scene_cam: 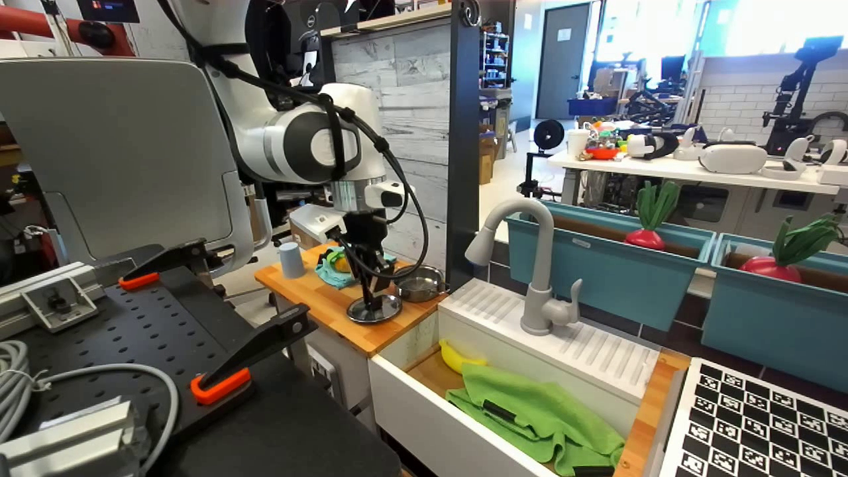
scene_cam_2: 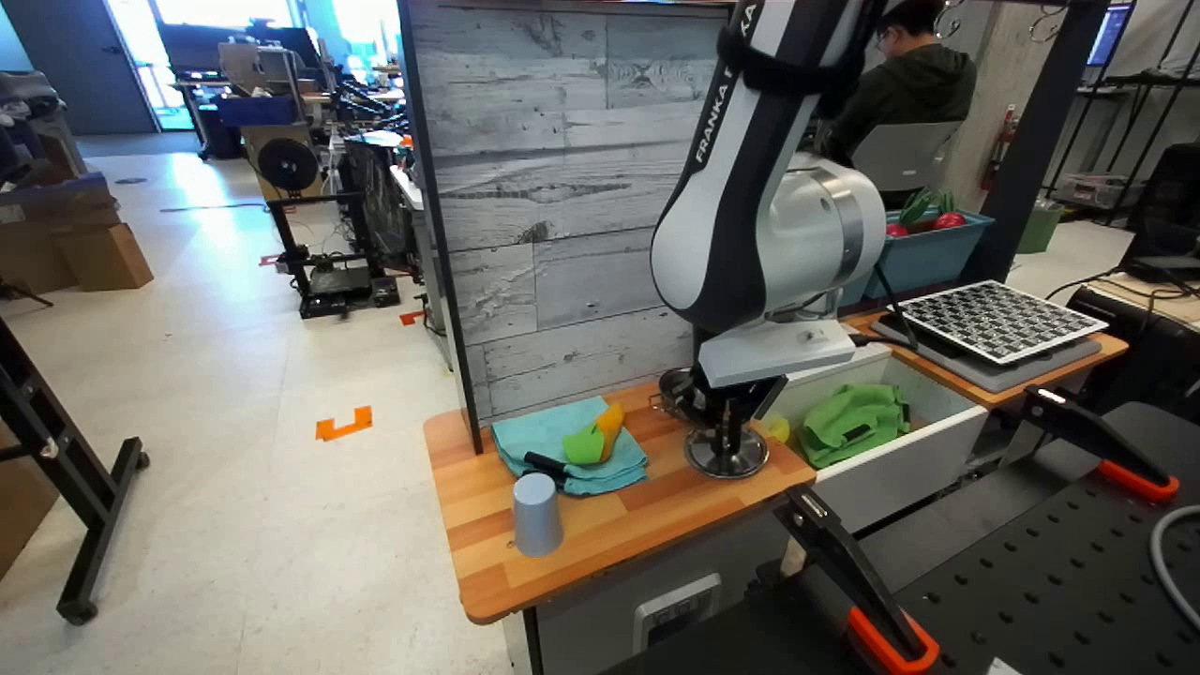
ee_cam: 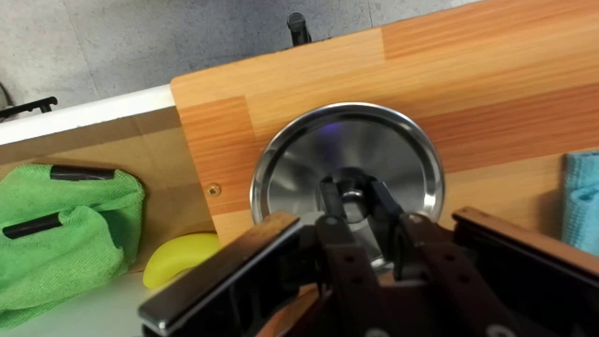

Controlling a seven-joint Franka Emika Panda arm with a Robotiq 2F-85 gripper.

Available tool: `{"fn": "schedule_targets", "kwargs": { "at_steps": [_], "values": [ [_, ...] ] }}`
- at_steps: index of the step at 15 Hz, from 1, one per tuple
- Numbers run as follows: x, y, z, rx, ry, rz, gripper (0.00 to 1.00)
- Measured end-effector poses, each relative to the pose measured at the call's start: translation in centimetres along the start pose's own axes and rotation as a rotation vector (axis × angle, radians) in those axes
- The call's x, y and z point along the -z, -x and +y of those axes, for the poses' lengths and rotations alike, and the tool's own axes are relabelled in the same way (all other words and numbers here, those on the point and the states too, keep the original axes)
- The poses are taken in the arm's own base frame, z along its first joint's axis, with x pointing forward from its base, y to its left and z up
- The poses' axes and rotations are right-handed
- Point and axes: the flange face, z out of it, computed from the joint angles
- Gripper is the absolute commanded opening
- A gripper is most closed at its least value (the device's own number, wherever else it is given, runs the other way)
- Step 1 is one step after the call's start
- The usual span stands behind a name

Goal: Remove the lead from the pot and put it on the table, pick up a toy and put it in the pot

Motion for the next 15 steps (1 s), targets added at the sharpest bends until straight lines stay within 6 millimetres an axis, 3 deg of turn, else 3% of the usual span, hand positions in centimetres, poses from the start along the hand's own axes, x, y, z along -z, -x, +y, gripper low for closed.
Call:
{"fn": "schedule_targets", "kwargs": {
  "at_steps": [1,4,9,11,15],
  "values": [
    [0.0,-0.1,0.0,-0.001,0.003,0.003,0.46],
    [-0.4,-0.2,-0.1,-0.003,0.019,0.006,0.57],
    [-0.5,-0.1,-0.5,0.014,0.035,0.011,0.95],
    [-0.4,0.1,-1.0,0.028,0.037,0.012,1.00],
    [1.2,0.9,-2.1,0.042,0.014,0.014,1.00]
  ]
}}
